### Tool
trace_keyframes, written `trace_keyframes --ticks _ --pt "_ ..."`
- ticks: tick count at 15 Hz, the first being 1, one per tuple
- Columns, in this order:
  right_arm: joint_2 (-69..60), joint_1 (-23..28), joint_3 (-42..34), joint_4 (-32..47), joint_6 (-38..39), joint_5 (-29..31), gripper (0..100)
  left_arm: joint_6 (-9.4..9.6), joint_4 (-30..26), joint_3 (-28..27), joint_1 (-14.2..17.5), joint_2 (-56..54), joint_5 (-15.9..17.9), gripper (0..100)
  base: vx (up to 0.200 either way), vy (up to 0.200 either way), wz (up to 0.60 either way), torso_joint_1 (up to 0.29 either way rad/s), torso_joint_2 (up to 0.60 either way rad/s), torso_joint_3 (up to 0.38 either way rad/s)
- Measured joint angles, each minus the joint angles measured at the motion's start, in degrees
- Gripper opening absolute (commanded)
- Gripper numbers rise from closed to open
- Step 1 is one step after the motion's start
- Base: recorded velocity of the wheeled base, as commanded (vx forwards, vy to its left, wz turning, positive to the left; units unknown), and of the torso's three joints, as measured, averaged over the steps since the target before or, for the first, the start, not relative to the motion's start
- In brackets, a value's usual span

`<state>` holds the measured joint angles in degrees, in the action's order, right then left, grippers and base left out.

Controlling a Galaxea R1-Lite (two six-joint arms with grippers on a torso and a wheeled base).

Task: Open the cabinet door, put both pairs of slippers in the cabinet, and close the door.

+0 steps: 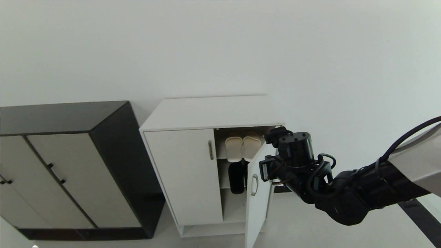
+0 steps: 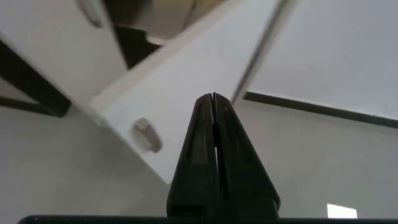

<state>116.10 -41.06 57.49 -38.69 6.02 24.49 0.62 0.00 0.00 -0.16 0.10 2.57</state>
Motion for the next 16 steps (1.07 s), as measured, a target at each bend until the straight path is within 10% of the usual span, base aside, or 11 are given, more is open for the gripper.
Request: trace_keyframes --ticks 9,16 --pt "-1.63 2.47 -11.22 -14.30 -3.10 -12.68 0 0.00 -0.02 0.00 -0.02 0.00 -0.01 0 0.000 0.000 0.00 0.000 0.00 0.000" --pt "-5.11 5.91 -25.09 -22.67 -3.02 -22.09 0 0.00 -0.02 0.00 -0.09 0.00 -0.01 0 0.171 0.000 0.00 0.004 0.00 0.005"
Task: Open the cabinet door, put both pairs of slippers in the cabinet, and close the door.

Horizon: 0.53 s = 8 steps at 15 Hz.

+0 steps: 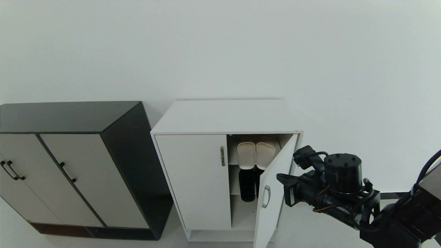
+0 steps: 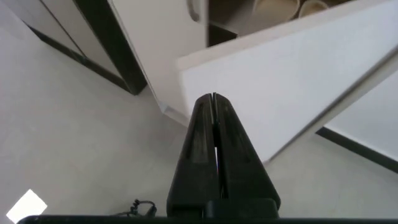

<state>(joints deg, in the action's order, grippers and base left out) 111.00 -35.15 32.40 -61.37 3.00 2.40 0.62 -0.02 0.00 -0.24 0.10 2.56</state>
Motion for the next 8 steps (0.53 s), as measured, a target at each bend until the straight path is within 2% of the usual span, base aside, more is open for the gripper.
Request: trace_keyframes --ticks 8 --pt "1.30 0.17 -0.79 -0.76 -0.10 0.02 0 0.00 0.02 0.00 0.02 0.00 0.00 0 0.000 0.000 0.00 0.000 0.00 0.000"
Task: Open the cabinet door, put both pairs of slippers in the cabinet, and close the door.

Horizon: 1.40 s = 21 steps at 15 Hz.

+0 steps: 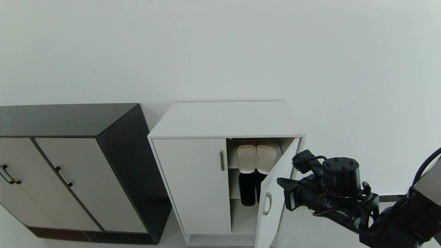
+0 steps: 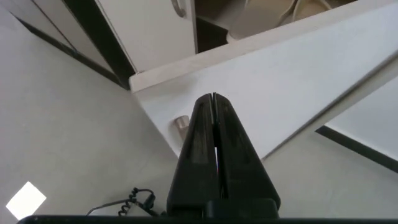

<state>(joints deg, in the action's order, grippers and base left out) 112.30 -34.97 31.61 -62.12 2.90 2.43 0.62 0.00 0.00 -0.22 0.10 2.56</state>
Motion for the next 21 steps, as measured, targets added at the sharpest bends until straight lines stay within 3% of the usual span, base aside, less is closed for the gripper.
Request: trace_keyframes --ticks 21 --pt "14.52 5.35 18.97 -1.10 -0.17 0.30 0 -0.09 0.00 0.00 0.01 0.00 -0.10 0 0.000 0.000 0.00 0.000 0.00 0.000"
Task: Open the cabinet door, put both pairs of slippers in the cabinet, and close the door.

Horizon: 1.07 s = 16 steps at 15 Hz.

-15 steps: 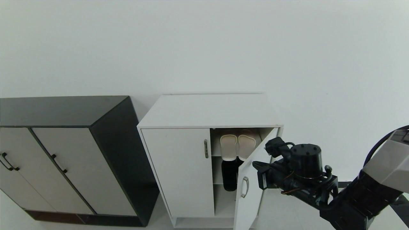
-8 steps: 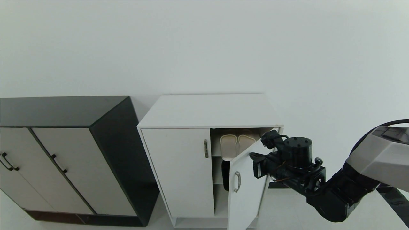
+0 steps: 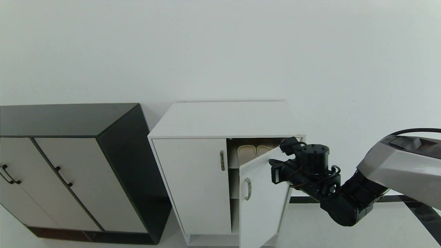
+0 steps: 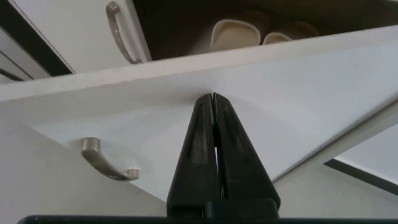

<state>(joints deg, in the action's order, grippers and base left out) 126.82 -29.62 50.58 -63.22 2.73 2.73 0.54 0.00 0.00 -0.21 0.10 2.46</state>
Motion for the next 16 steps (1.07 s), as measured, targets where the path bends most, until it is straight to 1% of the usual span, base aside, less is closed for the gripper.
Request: trace_keyframes --ticks 4,8,12,16 --pt "2.89 1.82 3.33 0.02 0.00 0.00 0 0.00 0.00 0.00 0.02 0.00 0.07 0 0.000 0.000 0.00 0.000 0.00 0.000" --pt "5.16 2.36 6.10 0.41 0.00 0.00 0 0.00 0.00 0.00 -0.01 0.00 0.02 0 0.000 0.000 0.00 0.000 0.00 0.000" --pt "6.34 2.39 9.25 3.56 0.00 -0.02 0 -0.10 0.00 0.00 0.02 0.00 0.00 0 0.000 0.000 0.00 0.000 0.00 0.000" --pt "7.28 2.67 11.41 3.85 -0.02 -0.02 0 -0.10 0.00 0.00 0.02 0.00 0.02 0 0.000 0.000 0.00 0.000 0.00 0.000"
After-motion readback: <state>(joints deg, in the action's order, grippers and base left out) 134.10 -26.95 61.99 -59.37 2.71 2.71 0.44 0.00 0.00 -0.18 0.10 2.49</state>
